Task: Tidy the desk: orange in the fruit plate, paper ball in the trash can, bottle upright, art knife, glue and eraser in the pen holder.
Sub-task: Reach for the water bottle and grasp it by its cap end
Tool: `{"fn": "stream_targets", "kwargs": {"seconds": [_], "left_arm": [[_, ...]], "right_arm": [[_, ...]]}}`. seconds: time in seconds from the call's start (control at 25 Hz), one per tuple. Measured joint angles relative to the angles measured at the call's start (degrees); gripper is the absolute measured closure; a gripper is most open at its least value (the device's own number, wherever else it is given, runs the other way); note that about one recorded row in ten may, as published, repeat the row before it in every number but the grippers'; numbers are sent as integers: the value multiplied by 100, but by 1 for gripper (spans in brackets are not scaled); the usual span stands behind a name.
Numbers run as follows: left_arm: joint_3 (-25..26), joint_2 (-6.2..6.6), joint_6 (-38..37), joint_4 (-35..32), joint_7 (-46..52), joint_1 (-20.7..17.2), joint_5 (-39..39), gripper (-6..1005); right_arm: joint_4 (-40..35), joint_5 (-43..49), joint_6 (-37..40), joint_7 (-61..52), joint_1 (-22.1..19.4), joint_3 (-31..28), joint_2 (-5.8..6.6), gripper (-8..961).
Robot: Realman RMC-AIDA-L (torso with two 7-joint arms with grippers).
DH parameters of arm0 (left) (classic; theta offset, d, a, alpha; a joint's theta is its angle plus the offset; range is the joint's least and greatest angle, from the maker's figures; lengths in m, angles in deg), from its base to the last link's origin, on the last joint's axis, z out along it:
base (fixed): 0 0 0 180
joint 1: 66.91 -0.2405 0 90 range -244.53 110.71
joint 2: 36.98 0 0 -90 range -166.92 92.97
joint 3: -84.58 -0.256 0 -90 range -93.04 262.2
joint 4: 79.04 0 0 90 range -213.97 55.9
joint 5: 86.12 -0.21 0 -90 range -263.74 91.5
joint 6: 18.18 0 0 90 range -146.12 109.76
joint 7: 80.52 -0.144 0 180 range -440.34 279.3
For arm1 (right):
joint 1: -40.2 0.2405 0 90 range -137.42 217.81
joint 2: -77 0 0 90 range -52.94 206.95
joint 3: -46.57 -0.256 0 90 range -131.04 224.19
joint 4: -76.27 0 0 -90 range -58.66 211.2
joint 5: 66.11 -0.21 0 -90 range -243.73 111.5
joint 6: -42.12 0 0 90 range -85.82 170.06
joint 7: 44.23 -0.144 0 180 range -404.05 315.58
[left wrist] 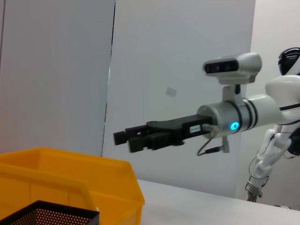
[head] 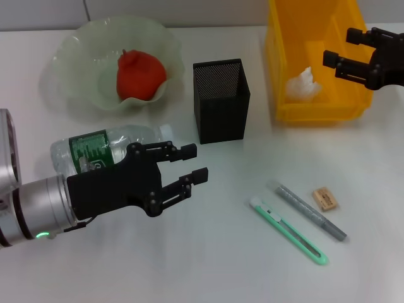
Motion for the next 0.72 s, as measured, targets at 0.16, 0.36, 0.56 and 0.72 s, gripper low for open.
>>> {"fn": "stream_targets", "kwargs": {"seconds": [0.16,0.36,0.56,0.72], "left_arm": [[0,-6,1,0,0,15,4,568],[0,-9,32,-1,0,57,6,568],[0,-9,35,0,0,69,6,567],[46,-9,2,-2,0,49,27,567]], "right_arm": [[-483,-166,551,-861,-247,6,23,244],[-1146,-145,1270,-1711,-386,-39,31,244],[-1373,-130,1739,-2172,-392,-3,28,244],[-1284,-121,1810,-2173,-402,-16,29,245]]}}
